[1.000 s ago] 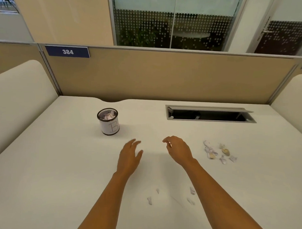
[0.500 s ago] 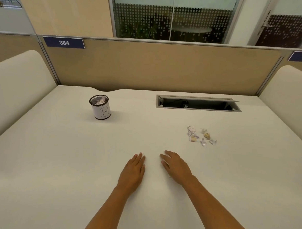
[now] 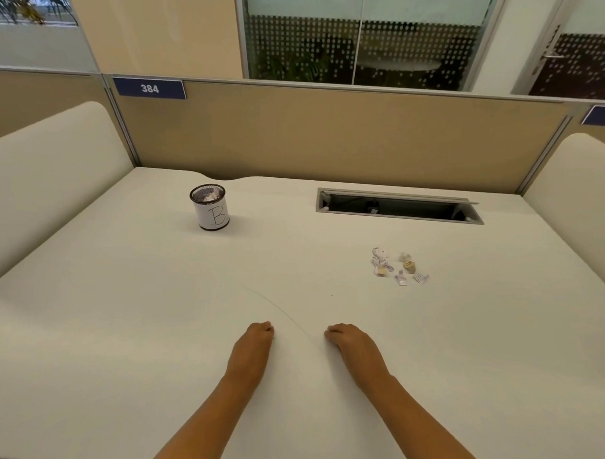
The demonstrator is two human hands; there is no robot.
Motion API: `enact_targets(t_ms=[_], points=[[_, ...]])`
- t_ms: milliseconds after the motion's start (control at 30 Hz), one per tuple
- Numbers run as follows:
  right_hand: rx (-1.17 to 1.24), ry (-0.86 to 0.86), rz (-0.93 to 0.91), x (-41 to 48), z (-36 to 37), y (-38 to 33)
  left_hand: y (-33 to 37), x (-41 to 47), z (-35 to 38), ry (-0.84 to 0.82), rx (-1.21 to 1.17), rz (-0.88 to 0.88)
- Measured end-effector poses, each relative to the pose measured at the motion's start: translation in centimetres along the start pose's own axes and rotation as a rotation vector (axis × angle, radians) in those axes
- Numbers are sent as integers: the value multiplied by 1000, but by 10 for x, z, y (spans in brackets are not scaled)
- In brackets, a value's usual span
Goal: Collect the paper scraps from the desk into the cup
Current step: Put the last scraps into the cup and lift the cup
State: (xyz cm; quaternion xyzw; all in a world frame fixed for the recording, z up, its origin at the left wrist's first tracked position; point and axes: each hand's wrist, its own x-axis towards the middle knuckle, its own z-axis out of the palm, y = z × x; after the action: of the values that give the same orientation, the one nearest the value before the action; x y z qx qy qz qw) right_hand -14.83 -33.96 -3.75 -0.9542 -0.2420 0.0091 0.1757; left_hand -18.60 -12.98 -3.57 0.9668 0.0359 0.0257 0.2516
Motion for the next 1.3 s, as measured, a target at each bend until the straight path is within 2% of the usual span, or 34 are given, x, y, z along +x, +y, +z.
enact_targets(t_ms=[67, 200, 267, 333, 500, 600, 667, 800, 967, 1167, 1300], points=[[-37, 10, -7, 0, -1, 2, 2, 4, -3, 13, -41, -47], [-67, 1, 38, 7, -4, -1, 4, 15, -12, -67, -141, -175], [-70, 6, 42, 12, -3, -2, 3, 23, -14, -103, -39, -142], [20, 41, 99, 15, -3, -3, 4, 28, -16, -54, -19, -115], [823, 258, 631, 28, -15, -8, 11, 38, -23, 46, -453, -396], [1248, 284, 750, 37, -23, -12, 17, 41, -25, 17, -807, -523], [1400, 269, 744, 44, -26, -20, 23, 44, -25, -13, -1048, -591], [1354, 208, 639, 56, -27, -41, 37, 51, -24, -85, -1233, -591], [1149, 248, 565, 63, -28, -52, 39, 58, -25, -116, -1282, -544], [1036, 299, 530, 71, -31, -56, 40, 66, -30, -149, -1314, -531], [989, 272, 469, 77, -34, -57, 39, 71, -35, -149, -1358, -510]])
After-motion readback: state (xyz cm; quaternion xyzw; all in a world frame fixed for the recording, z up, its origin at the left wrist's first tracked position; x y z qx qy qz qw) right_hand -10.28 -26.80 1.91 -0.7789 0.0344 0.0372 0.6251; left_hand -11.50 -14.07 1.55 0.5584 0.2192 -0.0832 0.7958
